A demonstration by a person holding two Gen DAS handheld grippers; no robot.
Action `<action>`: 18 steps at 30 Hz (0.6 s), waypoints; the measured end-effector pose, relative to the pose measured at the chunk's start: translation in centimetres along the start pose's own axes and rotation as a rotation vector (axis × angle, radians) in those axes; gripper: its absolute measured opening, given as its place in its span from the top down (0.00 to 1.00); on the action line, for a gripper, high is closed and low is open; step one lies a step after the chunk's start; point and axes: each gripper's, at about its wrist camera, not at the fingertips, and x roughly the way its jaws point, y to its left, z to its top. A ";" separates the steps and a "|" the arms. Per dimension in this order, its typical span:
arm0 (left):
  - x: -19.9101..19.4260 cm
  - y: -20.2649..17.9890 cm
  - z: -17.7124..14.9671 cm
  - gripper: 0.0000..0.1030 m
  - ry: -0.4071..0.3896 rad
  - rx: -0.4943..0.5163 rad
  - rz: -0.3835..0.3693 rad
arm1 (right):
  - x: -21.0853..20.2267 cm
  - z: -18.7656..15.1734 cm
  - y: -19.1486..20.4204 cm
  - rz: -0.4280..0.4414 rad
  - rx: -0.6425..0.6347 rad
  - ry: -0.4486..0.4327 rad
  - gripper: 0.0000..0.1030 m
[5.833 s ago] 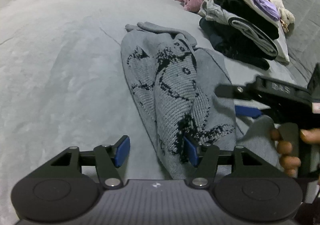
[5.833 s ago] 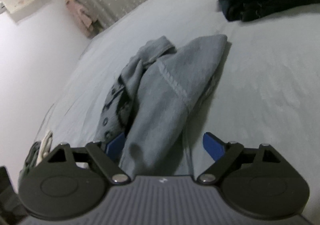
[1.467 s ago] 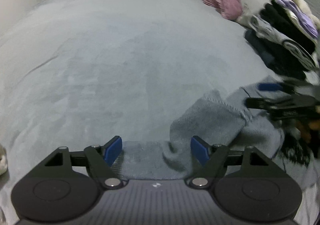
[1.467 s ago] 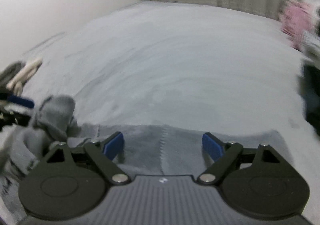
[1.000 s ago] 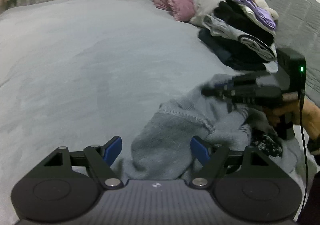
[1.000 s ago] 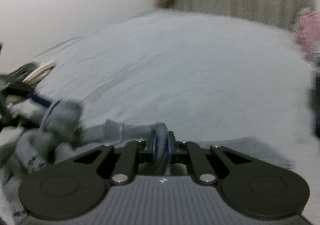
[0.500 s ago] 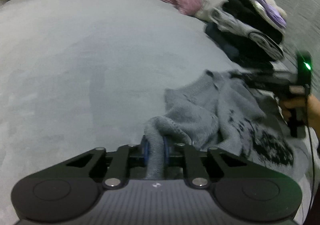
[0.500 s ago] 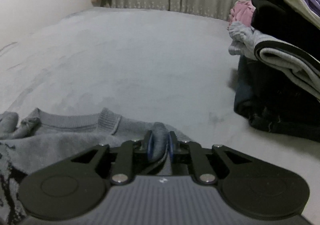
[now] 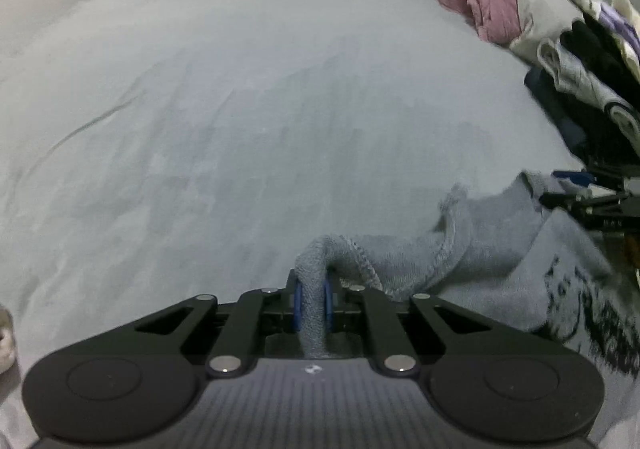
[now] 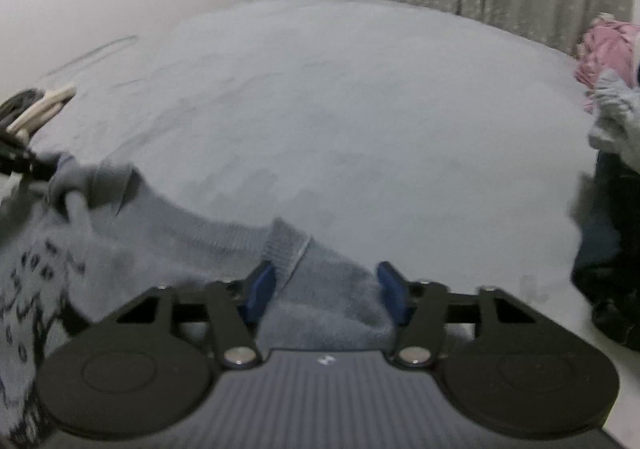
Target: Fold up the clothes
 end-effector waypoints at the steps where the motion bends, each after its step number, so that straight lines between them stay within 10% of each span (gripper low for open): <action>1: -0.1 0.1 -0.2 0.90 0.011 0.015 0.004 | -0.1 -0.2 -0.2 0.008 0.007 -0.003 0.66; 5: -1.0 0.2 -0.5 0.90 0.040 0.056 0.001 | -1.3 -0.6 -0.7 -0.034 0.082 -0.047 0.88; 12: -4.4 -2.1 -0.8 0.56 -0.127 0.219 -0.036 | -2.1 -1.0 0.0 -0.048 0.070 -0.070 0.87; 18: -4.4 -5.8 -1.8 0.55 -0.183 0.421 -0.043 | -2.4 -1.5 0.2 -0.049 0.089 -0.074 0.86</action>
